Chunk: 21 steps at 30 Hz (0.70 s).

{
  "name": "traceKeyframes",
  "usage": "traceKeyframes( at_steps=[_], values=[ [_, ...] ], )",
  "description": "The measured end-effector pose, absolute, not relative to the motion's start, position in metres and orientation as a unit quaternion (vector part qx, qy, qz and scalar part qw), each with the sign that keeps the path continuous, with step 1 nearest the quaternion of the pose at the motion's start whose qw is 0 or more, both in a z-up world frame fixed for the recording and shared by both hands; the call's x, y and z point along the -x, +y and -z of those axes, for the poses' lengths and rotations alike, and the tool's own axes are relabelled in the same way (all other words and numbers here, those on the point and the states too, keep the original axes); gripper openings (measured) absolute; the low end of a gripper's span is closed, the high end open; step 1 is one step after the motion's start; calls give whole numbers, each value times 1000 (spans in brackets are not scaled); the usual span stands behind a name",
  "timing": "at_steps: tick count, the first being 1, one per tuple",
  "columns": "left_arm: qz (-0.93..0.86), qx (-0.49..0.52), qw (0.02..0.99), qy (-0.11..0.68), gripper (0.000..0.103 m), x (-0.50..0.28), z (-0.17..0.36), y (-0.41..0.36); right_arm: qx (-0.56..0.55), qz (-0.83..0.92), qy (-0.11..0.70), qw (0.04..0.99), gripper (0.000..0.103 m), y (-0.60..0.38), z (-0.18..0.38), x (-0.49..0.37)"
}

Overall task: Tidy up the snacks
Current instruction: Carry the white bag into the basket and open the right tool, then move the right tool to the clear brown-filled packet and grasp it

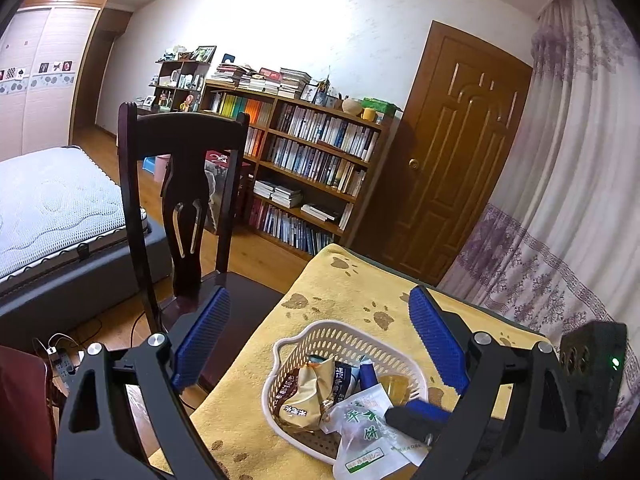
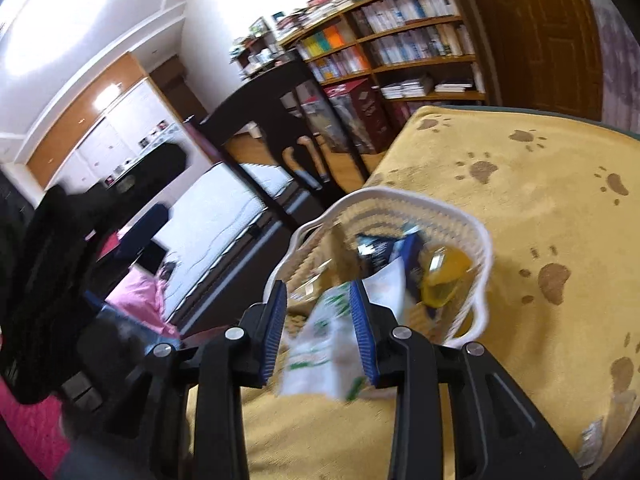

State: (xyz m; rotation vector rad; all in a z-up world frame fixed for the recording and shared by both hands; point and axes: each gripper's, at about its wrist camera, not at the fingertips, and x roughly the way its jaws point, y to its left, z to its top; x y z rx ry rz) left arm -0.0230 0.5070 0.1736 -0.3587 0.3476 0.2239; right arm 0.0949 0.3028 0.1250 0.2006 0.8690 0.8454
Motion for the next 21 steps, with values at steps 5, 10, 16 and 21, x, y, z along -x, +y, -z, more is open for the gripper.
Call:
traceKeyframes(
  at_steps=[5,10,16,21],
  values=[
    [-110,177,963,172,92,23,-173,507,-89,-424,438,788,33,320,-107,-86],
    [-110,177,963,173,92,23,-173,506,-87,-420,442,788,33,325,-96,-91],
    [-102,171,964,175,92,22,-177,497,-96,-422,440,787,33,320,-99,-86],
    [-94,163,966,177,96,19,-176,486,-105,-424,416,798,33,298,-107,-78]
  ],
)
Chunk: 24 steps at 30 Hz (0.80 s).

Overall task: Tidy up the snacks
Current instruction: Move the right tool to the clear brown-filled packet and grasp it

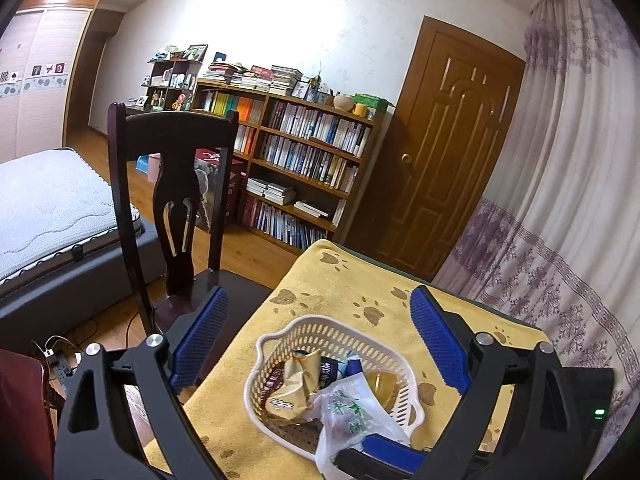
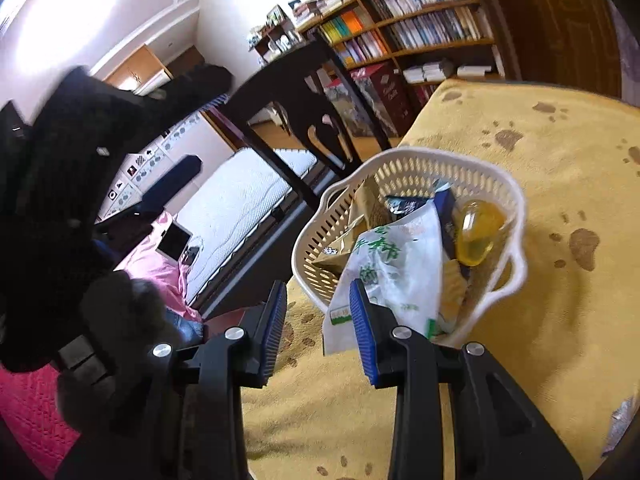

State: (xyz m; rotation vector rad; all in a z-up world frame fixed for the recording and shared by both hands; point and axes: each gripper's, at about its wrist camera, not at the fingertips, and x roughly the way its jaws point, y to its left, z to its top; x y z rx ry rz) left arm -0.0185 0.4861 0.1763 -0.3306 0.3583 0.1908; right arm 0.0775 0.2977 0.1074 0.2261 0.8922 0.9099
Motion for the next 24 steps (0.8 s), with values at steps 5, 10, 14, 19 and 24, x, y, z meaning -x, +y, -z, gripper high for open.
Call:
traceKeyframes(
  at_steps=[5,10,14,19,24],
  values=[
    [-79,145,970,180,96,13,-178,467,-93,-387,391,830,34,265,-109,-65],
    [-61,123,973,184,97,8,-179,445,-93,-324,376,863,34,220,-101,-57],
    [-49,113,974,190,97,4,-178,430,-92,-268,363,888,34,173,-94,-49],
    [-30,96,974,202,100,-3,-173,409,-105,-200,351,909,34,111,-86,-40],
    [-4,75,974,214,100,-5,-166,383,-130,-139,354,916,34,51,-69,-34]
  ],
)
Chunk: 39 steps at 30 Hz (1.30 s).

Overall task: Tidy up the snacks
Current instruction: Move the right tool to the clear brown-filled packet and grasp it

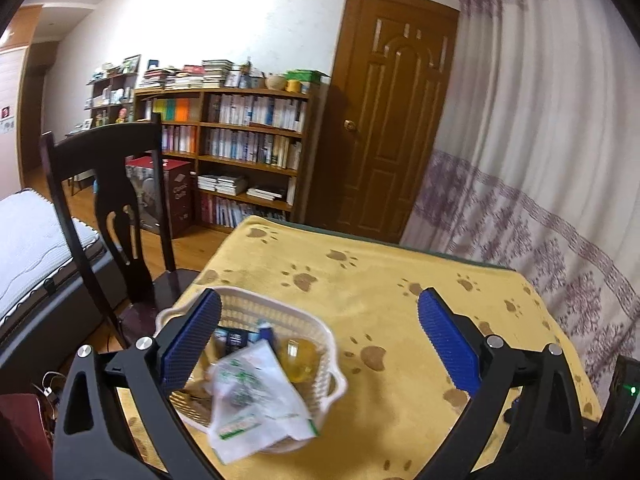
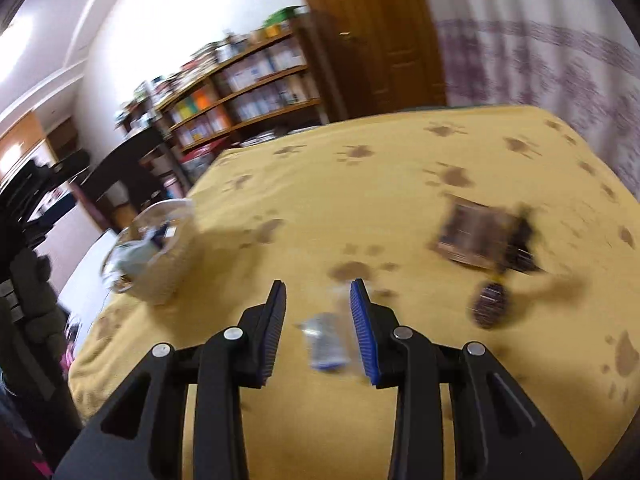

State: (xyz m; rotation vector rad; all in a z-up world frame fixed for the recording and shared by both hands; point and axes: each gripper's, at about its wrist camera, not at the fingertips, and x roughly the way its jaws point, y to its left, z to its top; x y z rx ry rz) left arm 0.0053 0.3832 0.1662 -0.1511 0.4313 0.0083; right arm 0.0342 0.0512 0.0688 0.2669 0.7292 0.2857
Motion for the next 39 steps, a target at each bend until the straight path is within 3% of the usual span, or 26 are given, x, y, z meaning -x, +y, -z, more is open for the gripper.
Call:
traceKeyframes(
  at_steps=[11,33,39],
  values=[
    [54,2,966,252,100,-13,-137,313,-169,-70,375,909,38,-5,-37,-32],
    [64,-19,961,268,100,-20,-125,299,-6,-99,429,898,41,89,-15,-79],
    [68,-27,959,273,100,-21,-121,295,7,-101,428,898,31,82,-15,-68]
  ],
)
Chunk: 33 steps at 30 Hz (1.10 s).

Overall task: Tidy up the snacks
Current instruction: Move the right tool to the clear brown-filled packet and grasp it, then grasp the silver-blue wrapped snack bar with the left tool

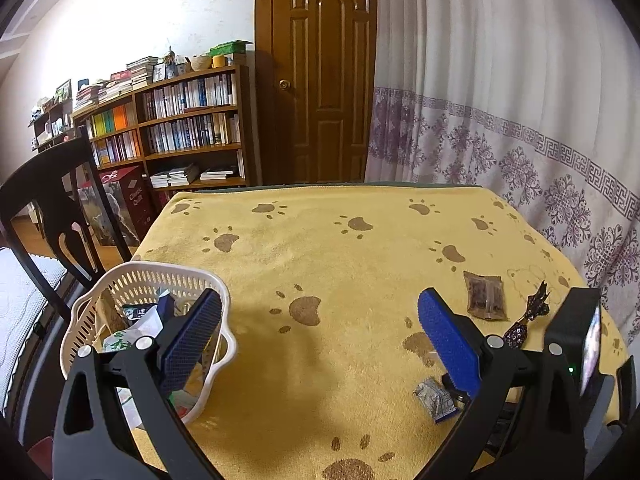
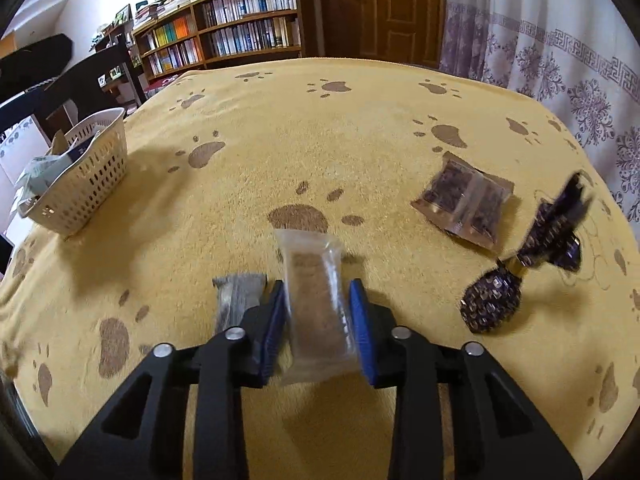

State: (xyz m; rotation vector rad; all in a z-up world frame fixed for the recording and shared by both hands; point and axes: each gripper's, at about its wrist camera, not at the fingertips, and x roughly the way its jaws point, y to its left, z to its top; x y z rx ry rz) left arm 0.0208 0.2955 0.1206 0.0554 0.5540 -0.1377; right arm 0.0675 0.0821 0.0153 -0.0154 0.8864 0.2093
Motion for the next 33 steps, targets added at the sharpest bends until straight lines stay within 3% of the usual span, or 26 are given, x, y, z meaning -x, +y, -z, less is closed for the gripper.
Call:
traceKeyframes(
  at_steps=[10,22,27,33],
  values=[
    [84,-38,946,312,100,-31,-96,281,24,-77,421,903,29,44,-15,-28],
    [148,-131,915,352,100,-11,-37,223,-3,-85,412,907,30,20,-10,-10],
    [155,-134,902,381,92,-13,-16,218,-19,-93,411,907,31,15,-10,-9],
    [158,-140,898,387,91,-15,-9,214,-29,-98,411,906,31,12,-9,-10]
  ],
)
